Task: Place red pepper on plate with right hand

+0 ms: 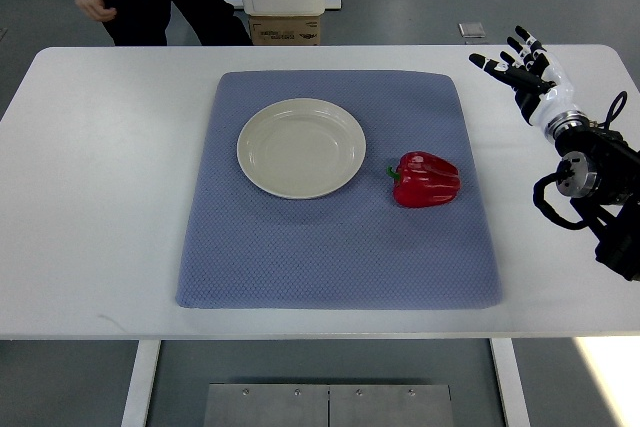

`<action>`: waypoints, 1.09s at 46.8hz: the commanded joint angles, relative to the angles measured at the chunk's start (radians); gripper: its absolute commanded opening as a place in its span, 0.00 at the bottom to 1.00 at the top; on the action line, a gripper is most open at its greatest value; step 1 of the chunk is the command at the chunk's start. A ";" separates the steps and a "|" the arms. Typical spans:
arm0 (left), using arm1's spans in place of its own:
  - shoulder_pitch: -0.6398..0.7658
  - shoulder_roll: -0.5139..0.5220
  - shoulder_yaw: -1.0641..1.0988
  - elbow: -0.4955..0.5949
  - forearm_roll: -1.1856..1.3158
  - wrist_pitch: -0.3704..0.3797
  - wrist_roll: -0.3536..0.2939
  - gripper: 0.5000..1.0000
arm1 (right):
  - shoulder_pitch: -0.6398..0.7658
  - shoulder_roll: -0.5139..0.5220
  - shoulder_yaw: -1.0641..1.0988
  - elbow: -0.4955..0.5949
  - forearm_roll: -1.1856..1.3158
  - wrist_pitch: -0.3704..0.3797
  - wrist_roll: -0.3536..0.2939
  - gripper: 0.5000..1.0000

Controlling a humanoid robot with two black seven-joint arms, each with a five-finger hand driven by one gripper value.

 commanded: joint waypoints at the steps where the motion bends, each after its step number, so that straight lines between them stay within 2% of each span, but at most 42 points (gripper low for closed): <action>1: 0.000 0.000 0.000 0.000 -0.004 0.000 0.000 1.00 | -0.001 0.000 0.000 0.000 0.000 0.000 0.000 1.00; 51: 0.005 0.000 0.000 0.001 -0.003 0.007 0.000 1.00 | 0.000 0.003 0.003 0.002 0.000 0.003 0.001 1.00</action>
